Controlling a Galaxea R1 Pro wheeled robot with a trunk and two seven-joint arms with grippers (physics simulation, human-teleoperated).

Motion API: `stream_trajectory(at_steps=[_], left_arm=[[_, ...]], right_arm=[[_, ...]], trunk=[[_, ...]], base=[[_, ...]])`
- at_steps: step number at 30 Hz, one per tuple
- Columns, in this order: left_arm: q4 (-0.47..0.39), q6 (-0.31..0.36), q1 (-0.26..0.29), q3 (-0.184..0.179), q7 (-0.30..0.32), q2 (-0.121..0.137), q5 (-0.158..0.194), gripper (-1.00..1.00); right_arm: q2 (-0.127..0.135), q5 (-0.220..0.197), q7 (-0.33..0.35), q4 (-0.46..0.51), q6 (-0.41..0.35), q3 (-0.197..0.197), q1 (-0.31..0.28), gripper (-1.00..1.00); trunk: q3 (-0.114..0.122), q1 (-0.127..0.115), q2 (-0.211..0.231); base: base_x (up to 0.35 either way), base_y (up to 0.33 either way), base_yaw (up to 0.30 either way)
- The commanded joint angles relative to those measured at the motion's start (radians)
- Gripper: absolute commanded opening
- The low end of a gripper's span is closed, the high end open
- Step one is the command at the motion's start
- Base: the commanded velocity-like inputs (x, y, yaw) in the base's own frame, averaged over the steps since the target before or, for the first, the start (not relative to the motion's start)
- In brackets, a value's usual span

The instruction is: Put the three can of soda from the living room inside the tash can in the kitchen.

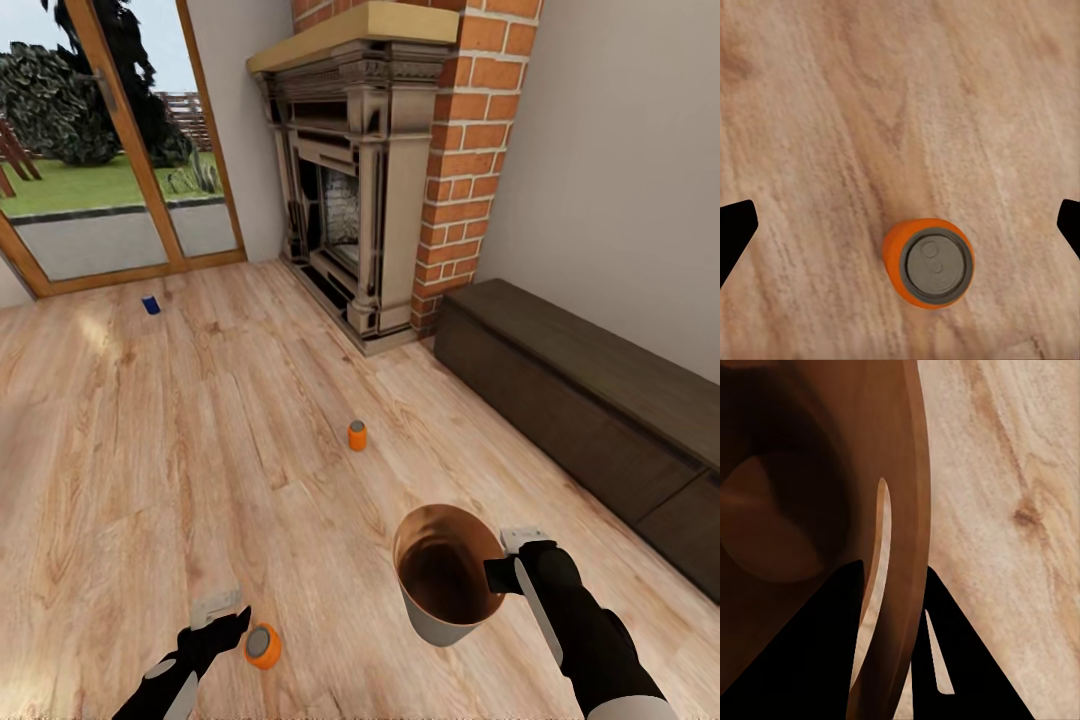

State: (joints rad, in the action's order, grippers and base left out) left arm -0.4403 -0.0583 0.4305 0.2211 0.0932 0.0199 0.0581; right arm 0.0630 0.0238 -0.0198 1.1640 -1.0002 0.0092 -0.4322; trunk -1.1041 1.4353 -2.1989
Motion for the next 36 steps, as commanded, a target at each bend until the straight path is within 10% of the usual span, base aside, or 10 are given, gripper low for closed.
stream_trajectory(at_steps=[1, 36], left_arm=[[0.0, 0.0, 0.0, 0.0, 0.0, 0.0, 0.0, 1.0], [-0.003, 0.0, 0.0, -0.009, 0.002, -0.002, 0.0, 1.0]], right_arm=[[0.0, -0.014, 0.003, 0.0, 0.001, 0.0, 0.0, -1.0], [0.0, -0.013, 0.003, 0.0, 0.001, 0.002, 0.0, -1.0]], trunk=[[-0.002, 0.0, 0.0], [-0.057, 0.0, 0.0]], base=[[0.0, 0.0, 0.0], [0.022, -0.021, 0.0]])
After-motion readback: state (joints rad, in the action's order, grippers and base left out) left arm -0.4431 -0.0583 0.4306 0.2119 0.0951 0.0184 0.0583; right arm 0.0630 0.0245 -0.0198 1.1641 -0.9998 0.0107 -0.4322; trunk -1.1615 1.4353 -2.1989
